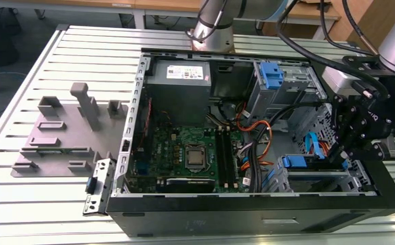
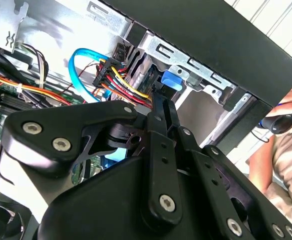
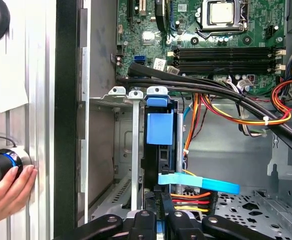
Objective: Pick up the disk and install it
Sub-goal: 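Insert the second disk wire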
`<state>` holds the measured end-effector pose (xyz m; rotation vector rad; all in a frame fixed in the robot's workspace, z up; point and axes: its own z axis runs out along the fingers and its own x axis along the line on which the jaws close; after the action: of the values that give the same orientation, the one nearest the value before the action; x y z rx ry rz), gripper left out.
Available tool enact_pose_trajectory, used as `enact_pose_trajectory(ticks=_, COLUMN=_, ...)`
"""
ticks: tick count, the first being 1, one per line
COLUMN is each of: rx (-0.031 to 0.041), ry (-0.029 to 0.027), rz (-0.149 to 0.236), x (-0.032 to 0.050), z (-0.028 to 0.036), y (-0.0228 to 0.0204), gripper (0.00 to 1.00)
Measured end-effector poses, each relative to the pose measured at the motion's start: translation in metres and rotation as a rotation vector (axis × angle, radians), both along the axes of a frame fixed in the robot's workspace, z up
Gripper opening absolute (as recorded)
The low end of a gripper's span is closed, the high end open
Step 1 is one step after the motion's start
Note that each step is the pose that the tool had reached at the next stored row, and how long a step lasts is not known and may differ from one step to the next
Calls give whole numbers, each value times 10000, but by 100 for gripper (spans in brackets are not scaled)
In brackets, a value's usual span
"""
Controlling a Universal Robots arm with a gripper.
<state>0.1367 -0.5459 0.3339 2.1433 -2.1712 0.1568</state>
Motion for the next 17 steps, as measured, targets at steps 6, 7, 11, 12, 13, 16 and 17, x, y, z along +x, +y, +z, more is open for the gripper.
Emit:
enact_pose_trajectory(ticks=6, rx=5, ry=0, rz=0, x=0, z=-3, y=0, gripper=17)
enact_pose_trajectory(ticks=7, rx=5, ry=0, rz=0, x=0, z=-3, y=0, gripper=17)
enact_pose_trajectory(ticks=11, rx=-1, ry=0, rz=0, x=0, z=-2, y=0, gripper=24)
enact_pose_trajectory(ticks=12, rx=-1, ry=0, rz=1, x=-1, z=-6, y=1, gripper=24)
enact_pose_trajectory(ticks=13, rx=-2, ry=-2, rz=0, x=-4, z=-10, y=0, gripper=24)
enact_pose_trajectory(ticks=16, rx=0, ry=-2, rz=1, x=-7, z=-22, y=0, gripper=24)
enact_pose_trajectory(ticks=17, rx=-2, ry=-2, rz=0, x=-7, z=-23, y=0, gripper=24)
